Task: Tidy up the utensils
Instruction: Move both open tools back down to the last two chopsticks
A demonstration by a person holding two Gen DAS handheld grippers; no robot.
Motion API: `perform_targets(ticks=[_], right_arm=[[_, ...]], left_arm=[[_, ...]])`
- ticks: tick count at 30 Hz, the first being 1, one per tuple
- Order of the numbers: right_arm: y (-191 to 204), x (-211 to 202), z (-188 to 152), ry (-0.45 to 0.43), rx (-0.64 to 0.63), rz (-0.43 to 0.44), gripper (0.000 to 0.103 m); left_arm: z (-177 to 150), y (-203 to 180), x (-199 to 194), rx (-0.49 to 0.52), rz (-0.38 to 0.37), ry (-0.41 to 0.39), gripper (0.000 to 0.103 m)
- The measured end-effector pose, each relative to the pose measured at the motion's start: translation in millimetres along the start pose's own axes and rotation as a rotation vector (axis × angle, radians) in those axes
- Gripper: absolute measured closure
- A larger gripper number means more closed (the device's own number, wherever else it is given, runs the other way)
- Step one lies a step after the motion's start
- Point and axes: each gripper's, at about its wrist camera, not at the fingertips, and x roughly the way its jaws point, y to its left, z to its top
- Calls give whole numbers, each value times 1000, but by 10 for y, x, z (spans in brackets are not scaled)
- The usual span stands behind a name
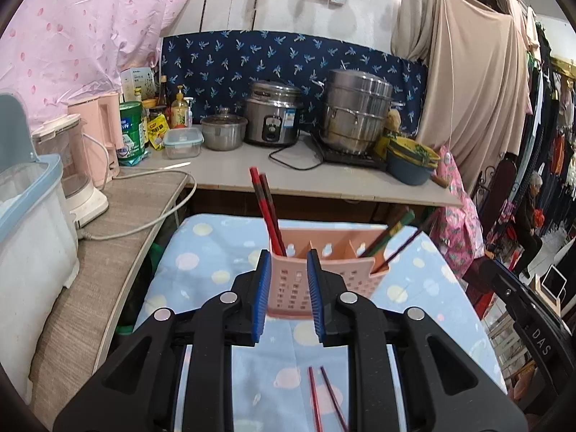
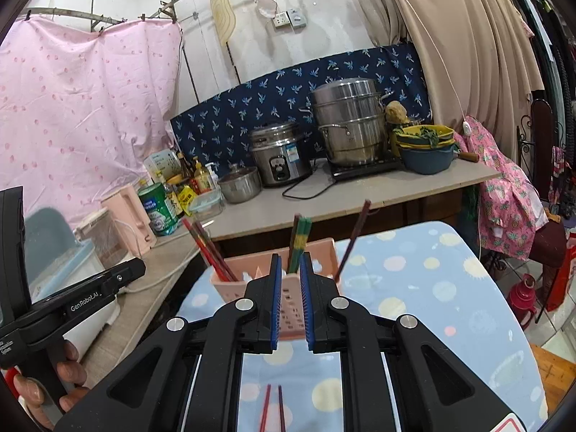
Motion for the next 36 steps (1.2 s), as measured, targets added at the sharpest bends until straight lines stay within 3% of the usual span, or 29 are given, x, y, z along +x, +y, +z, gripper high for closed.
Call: perform_targets(ticks=[12, 23, 36], right_arm=[[-33, -320, -657, 93, -51, -20, 91], [-10, -457, -1492, 252, -64, -6, 91], [26, -479, -2149, 381, -76, -5, 91]], left_arm=[[-781, -17, -39, 35, 0, 128, 83], [-1506, 35, 32, 15, -6, 274, 83], [-2012, -13, -4, 22, -17, 370, 83]])
